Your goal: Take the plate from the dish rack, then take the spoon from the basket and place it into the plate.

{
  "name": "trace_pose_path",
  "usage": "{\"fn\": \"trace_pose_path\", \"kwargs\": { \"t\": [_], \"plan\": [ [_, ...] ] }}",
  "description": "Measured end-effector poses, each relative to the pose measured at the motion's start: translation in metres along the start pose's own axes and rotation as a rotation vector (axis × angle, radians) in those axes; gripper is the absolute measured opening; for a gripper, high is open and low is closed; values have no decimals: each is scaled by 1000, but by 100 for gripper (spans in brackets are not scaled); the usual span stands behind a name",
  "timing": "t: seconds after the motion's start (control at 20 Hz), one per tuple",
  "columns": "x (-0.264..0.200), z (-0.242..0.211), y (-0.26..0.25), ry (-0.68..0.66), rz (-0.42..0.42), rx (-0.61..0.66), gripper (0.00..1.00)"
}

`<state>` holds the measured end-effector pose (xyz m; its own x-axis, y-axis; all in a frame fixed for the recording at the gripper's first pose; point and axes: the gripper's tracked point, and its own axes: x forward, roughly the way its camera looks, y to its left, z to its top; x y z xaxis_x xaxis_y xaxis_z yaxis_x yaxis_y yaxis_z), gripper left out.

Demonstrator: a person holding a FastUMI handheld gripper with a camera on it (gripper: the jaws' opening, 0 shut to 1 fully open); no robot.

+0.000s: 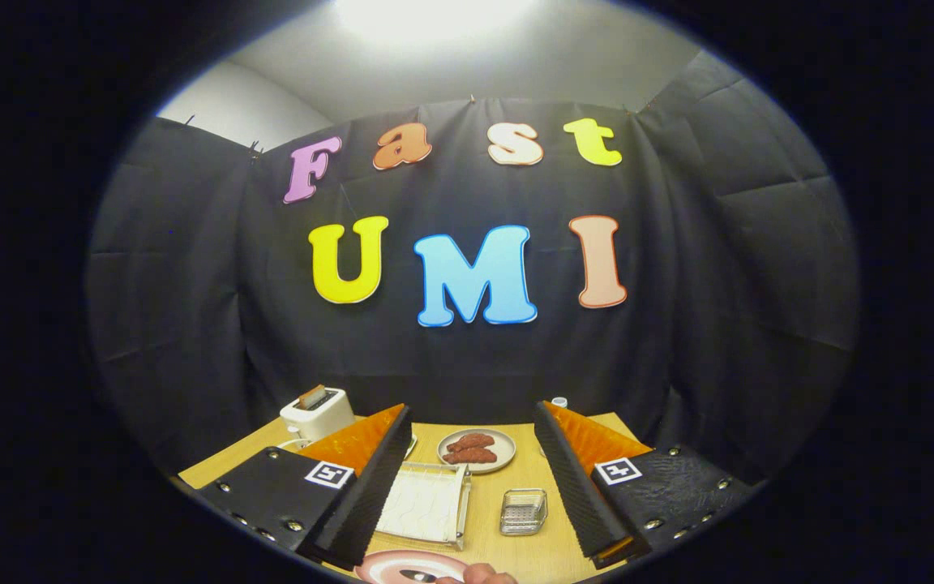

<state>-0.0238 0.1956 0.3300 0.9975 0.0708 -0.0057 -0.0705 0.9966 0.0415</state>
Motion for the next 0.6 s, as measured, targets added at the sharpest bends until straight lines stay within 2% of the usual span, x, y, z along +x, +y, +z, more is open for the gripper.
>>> {"fn": "trace_pose_path", "kwargs": {
  "t": [0.2,0.4,0.6],
  "plan": [
    [-5,23,1,12,-14,31,93],
    [-9,50,-8,-29,-26,59,94],
    [-12,57,-16,-28,-33,50,93]
  ]
}}
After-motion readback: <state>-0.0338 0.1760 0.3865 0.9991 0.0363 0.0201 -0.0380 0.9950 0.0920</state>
